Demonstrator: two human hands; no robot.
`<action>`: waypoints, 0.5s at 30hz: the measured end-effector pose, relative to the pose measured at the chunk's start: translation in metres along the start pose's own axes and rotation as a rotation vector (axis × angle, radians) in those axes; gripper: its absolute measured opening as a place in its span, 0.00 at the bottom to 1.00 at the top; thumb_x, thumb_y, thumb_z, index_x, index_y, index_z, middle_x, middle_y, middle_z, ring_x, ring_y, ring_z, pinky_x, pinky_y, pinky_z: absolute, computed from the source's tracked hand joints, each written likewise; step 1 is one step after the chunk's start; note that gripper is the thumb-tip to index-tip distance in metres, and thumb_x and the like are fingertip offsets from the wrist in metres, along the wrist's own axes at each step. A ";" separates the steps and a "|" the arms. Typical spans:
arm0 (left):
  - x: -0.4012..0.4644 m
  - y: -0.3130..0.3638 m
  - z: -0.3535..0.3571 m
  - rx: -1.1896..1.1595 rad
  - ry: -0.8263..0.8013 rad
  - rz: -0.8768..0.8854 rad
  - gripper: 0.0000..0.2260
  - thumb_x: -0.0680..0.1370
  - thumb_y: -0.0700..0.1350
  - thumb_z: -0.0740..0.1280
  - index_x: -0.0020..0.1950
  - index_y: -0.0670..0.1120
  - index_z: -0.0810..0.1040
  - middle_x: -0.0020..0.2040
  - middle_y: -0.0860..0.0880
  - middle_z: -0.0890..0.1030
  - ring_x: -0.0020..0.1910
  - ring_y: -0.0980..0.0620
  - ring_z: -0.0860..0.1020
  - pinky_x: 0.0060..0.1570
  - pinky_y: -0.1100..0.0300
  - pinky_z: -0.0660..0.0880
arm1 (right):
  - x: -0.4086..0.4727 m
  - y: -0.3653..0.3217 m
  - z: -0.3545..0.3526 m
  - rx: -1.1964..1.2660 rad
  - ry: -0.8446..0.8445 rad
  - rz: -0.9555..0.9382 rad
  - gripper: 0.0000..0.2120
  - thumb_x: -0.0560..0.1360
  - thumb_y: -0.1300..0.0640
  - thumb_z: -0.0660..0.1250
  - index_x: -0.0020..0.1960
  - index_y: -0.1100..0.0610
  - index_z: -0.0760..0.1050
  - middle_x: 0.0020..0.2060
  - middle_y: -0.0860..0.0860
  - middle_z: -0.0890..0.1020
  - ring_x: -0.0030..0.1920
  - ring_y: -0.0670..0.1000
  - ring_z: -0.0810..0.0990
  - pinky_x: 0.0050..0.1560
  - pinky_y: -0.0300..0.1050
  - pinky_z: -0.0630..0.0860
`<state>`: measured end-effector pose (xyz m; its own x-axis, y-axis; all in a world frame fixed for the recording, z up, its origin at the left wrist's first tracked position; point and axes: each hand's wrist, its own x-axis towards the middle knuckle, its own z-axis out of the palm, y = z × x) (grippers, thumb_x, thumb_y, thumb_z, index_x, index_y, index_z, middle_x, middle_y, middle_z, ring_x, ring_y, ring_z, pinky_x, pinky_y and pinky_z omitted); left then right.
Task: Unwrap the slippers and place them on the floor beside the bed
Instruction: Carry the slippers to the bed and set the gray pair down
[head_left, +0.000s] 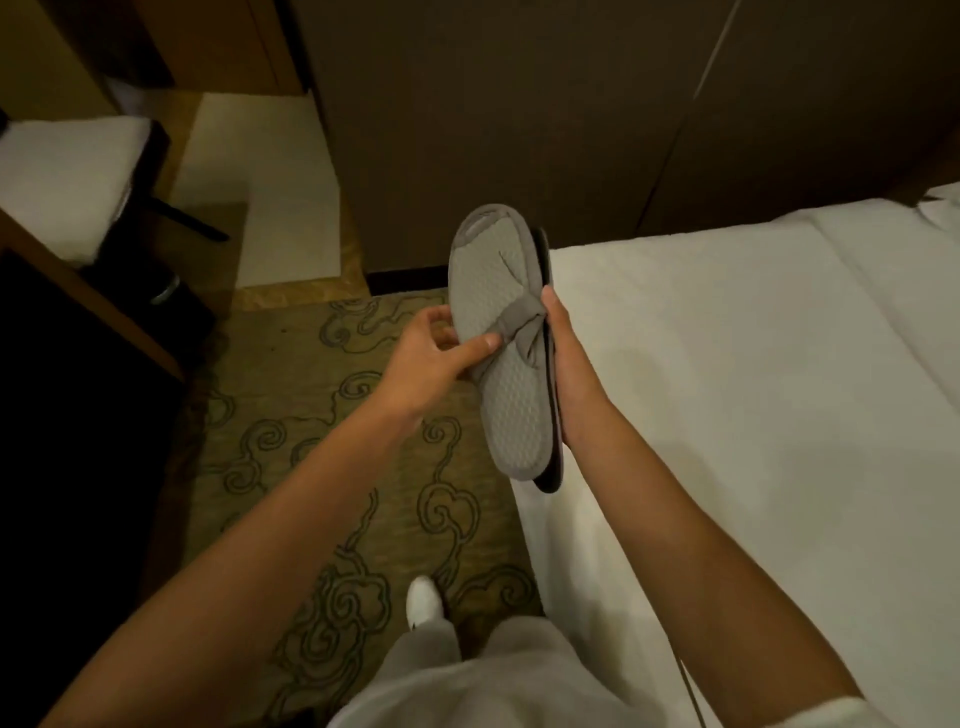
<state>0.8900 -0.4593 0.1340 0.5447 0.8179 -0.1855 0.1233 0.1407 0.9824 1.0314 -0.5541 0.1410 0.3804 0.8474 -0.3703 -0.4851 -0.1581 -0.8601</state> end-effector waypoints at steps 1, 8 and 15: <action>0.022 0.007 -0.009 -0.009 0.010 0.010 0.37 0.69 0.52 0.80 0.74 0.49 0.67 0.61 0.48 0.82 0.57 0.52 0.83 0.45 0.61 0.82 | 0.021 -0.009 0.006 -0.056 0.056 0.007 0.31 0.69 0.28 0.69 0.65 0.45 0.79 0.56 0.53 0.87 0.55 0.53 0.87 0.51 0.51 0.84; 0.200 0.049 -0.030 0.100 -0.005 0.271 0.18 0.77 0.44 0.73 0.64 0.59 0.78 0.62 0.61 0.78 0.60 0.61 0.79 0.58 0.57 0.80 | 0.187 -0.048 0.007 -0.105 0.341 -0.081 0.55 0.57 0.31 0.78 0.79 0.43 0.60 0.67 0.48 0.79 0.61 0.50 0.80 0.58 0.47 0.79; 0.385 0.072 -0.035 0.152 0.063 0.220 0.13 0.76 0.38 0.68 0.40 0.55 0.84 0.43 0.61 0.84 0.45 0.69 0.80 0.45 0.75 0.74 | 0.359 -0.116 -0.007 -0.061 0.312 -0.162 0.58 0.53 0.38 0.85 0.77 0.44 0.63 0.64 0.47 0.80 0.60 0.49 0.83 0.59 0.49 0.82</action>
<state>1.0797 -0.1148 0.1341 0.5200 0.8533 0.0385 0.1334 -0.1257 0.9831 1.2300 -0.2347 0.1053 0.6753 0.6699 -0.3086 -0.3541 -0.0725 -0.9324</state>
